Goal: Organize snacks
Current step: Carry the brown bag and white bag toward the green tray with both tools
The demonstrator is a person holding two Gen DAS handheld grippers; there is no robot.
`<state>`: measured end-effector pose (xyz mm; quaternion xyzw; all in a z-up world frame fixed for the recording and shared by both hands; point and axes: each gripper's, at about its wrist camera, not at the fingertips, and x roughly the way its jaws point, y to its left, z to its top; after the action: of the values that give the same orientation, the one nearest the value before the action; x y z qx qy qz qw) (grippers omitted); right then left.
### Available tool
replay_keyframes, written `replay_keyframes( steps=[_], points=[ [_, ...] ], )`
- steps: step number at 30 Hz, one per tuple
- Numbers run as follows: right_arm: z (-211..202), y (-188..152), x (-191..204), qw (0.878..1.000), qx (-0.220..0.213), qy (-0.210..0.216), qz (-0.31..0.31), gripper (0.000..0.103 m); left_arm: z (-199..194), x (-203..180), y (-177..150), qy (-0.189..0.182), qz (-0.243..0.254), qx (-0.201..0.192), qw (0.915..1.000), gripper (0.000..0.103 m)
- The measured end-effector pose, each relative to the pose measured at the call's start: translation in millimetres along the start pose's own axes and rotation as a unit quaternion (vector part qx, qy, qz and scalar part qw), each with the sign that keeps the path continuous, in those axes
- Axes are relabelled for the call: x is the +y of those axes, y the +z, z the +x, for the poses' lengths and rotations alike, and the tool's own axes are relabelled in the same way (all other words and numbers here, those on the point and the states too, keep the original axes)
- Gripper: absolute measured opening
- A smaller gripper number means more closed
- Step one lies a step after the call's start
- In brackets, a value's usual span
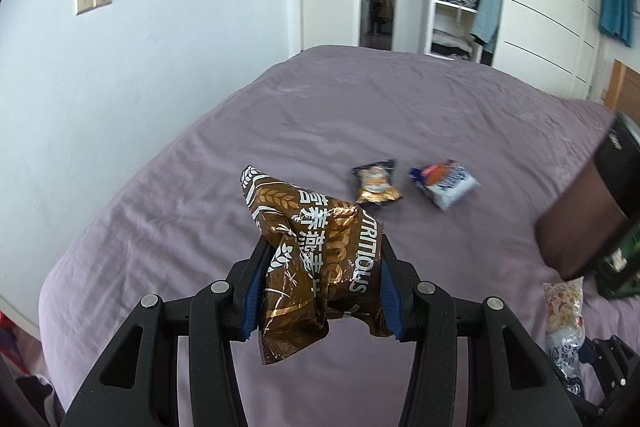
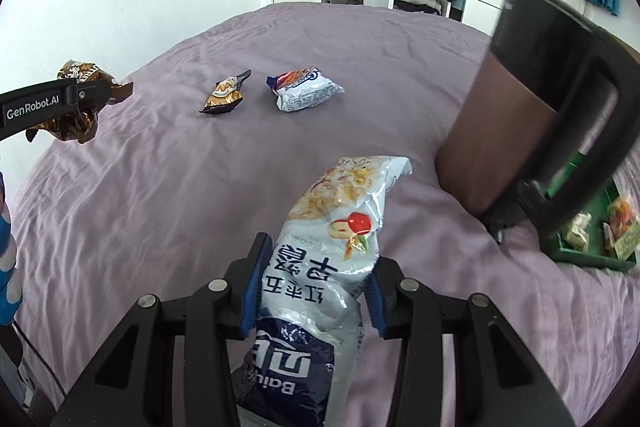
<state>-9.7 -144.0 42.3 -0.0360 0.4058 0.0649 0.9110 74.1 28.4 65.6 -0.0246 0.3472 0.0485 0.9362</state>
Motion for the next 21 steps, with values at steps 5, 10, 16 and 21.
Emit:
replay_keyframes(
  steps=[5,10,16,21],
  points=[
    [-23,-10,-16,1.000,-0.011,-0.012,0.006,0.030,-21,-24,-6,-0.033,0.020,0.010,0.9992,0.043],
    [-44,-21,-41,0.999,-0.017,-0.031,0.023,0.030,-43,-62,-18,-0.062,0.061,0.016,0.9961,0.043],
    [-67,-39,-80,0.997,-0.020,-0.059,0.054,0.030,-65,-106,-31,-0.094,0.102,0.024,0.9900,0.043],
    [-88,-56,-117,0.993,-0.024,-0.087,0.080,0.030,-83,-142,-40,-0.127,0.135,0.027,0.9823,0.043]
  ],
)
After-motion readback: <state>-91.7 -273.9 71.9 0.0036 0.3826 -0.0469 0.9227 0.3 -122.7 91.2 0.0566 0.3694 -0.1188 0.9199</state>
